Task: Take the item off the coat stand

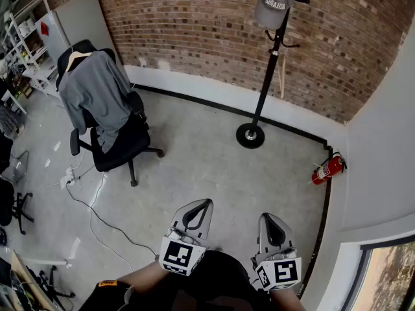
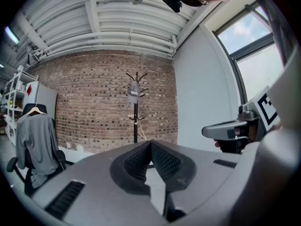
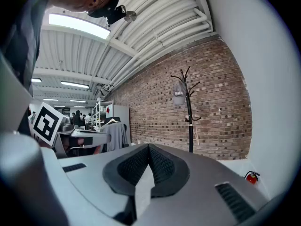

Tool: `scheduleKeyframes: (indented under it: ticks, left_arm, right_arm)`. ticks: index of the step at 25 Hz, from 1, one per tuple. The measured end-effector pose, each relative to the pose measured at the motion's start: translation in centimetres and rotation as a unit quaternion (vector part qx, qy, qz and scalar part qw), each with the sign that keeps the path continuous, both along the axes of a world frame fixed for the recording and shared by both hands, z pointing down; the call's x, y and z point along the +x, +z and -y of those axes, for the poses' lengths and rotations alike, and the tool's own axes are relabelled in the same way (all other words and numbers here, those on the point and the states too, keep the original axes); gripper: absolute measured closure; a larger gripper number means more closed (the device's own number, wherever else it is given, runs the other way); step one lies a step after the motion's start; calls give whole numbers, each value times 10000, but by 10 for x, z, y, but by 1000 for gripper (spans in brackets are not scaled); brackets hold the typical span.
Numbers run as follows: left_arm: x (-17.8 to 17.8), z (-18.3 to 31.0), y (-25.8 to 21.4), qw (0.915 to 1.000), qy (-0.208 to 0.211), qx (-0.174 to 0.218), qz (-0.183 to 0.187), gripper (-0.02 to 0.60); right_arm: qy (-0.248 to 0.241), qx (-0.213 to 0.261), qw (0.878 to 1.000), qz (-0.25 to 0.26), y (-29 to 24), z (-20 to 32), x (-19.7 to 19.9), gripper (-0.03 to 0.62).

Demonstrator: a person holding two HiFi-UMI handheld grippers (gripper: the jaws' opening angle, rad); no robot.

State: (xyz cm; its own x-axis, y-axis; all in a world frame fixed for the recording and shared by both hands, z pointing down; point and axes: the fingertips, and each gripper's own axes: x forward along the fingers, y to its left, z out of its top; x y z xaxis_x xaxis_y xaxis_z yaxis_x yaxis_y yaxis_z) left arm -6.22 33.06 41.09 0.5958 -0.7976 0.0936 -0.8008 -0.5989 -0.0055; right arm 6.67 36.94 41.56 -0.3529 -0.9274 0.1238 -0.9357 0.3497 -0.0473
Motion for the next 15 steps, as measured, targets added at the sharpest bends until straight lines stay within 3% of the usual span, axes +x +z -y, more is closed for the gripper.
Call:
scheduleKeyframes:
  ticks: [8, 15]
  left_arm:
    - [35, 33, 9, 9993, 247, -272, 106, 558]
    - [60, 130, 33, 9970, 599, -492, -84, 558]
  right_arm:
    - [355, -167, 9992, 30, 6, 26, 38, 580]
    - [762, -314, 9962, -267, 23, 111, 58, 580]
